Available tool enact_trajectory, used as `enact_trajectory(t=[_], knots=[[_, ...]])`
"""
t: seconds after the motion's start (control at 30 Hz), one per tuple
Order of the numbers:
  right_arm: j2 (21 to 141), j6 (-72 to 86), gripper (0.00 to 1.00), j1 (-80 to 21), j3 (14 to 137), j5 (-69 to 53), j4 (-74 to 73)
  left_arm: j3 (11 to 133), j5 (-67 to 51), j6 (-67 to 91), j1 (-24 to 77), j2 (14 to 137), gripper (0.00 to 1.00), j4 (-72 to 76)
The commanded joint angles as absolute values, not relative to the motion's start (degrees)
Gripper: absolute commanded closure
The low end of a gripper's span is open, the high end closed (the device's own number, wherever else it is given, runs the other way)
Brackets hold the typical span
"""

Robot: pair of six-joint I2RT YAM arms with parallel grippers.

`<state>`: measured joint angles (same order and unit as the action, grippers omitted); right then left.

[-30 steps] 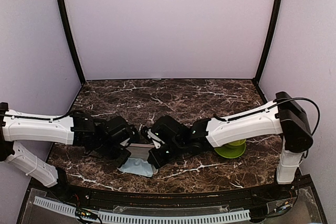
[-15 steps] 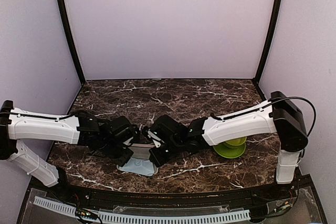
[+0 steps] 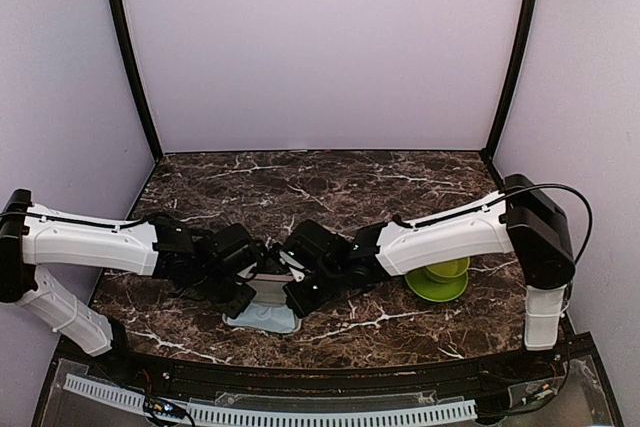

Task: Organize the sunglasses
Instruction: Place the glasses cleaning cloth in the sunglasses case.

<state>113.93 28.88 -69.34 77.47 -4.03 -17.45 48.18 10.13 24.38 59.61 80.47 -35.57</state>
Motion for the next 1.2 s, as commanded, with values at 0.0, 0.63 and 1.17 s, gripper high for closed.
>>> enact_trajectory(t=[0.0, 0.63, 1.17], knots=[[114.78, 27.6, 1.0, -68.92, 79.95, -2.73, -18.1, 47.4, 10.86, 23.68, 59.07, 80.58, 1.0, -35.17], [115.82, 26.99, 1.0, -68.88, 80.96, -1.28, -19.29, 47.58, 11.84, 23.05, 58.45, 81.07, 1.0, -34.41], [114.25, 26.37, 1.0, -70.46, 79.16, 2.24, -17.73, 47.24, 11.31, 24.17, 58.45, 79.06, 1.0, -34.34]])
